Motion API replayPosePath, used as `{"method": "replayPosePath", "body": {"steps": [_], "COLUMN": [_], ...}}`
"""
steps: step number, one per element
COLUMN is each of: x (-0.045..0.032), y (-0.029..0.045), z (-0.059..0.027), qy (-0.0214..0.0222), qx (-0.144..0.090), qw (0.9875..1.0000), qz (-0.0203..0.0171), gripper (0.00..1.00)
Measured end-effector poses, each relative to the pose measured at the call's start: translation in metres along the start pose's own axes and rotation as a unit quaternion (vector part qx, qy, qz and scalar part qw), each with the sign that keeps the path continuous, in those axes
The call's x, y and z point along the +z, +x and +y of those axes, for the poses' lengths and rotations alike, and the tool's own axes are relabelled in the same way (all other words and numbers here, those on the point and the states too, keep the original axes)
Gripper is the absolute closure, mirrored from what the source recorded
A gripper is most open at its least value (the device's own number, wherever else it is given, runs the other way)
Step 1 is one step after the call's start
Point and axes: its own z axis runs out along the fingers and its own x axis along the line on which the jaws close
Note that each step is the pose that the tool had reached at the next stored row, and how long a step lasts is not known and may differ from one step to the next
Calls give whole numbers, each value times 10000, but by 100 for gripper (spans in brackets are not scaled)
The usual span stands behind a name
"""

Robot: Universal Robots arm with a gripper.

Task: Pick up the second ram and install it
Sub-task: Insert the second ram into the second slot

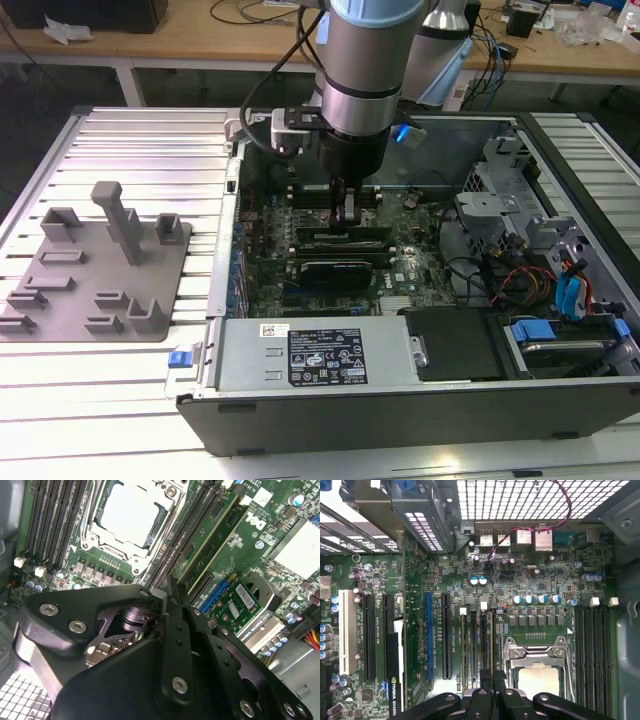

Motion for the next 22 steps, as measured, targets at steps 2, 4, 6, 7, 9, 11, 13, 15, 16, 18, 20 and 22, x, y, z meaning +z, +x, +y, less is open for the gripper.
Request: {"method": "replayPosePath", "body": {"steps": [2,4,6,7,9,11,13,15,16,18,20,22], "x": [27,58,66,74,88,98,108,114,114,120,123,127], "y": [0,1,1,1,2,2,2,2,2,3,8,11], "z": [-1,-1,-2,-2,-3,-4,-5,-6,-6,-9,-11,-11], "qy": [1,3,3,3,3,3,2,2,2,2,2,2], "qx": [0,0,0,0,0,-6,-25,-54,-59,-60,-59,-58], "qw": [10000,10000,10000,10000,10000,10000,10000,10000,10000,10000,10000,10000], "qz": [0,0,0,-1,-1,0,1,2,2,0,1,7], "gripper": [91,91,91,91,91,91,91,91,91,91,91,91]}}
